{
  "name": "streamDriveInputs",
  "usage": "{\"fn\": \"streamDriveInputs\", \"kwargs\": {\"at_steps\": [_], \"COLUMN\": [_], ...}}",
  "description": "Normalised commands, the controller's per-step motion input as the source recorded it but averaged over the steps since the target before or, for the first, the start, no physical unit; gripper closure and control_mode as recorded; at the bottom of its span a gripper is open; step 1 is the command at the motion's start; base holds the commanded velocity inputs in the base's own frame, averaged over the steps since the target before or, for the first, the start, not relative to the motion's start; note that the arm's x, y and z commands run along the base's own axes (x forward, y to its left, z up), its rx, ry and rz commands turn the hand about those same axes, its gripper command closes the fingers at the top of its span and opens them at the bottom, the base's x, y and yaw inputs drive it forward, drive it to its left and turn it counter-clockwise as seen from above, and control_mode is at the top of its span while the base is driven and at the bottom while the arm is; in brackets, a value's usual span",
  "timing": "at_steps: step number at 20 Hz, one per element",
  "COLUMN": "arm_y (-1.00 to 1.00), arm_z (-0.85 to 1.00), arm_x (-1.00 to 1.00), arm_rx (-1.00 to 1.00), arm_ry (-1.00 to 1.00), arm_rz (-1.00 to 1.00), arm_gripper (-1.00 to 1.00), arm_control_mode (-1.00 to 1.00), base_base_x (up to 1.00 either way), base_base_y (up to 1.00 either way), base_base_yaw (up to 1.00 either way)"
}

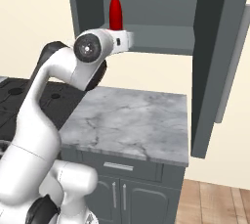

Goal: Pick the water bottle from the counter and place it in the open cabinet.

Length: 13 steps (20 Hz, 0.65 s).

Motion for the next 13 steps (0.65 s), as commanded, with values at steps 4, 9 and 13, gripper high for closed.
{"fn": "streamDriveInputs", "kwargs": {"at_steps": [4, 9, 13], "arm_y": [0.03, 0.07, 0.1], "arm_z": [-0.42, -0.55, -0.72], "arm_x": [-0.65, -0.51, -0.41], "arm_rx": [-0.14, -0.18, -0.14], "arm_ry": [0.09, 0.31, 0.36], "arm_rz": [-0.13, -0.16, -0.17], "arm_gripper": [-1.0, -1.0, -1.0], "arm_control_mode": [-1.0, -1.0, -1.0], "base_base_x": [0.0, 0.0, 0.0], "base_base_y": [0.0, 0.0, 0.0], "base_base_yaw": [0.0, 0.0, 0.0]}}
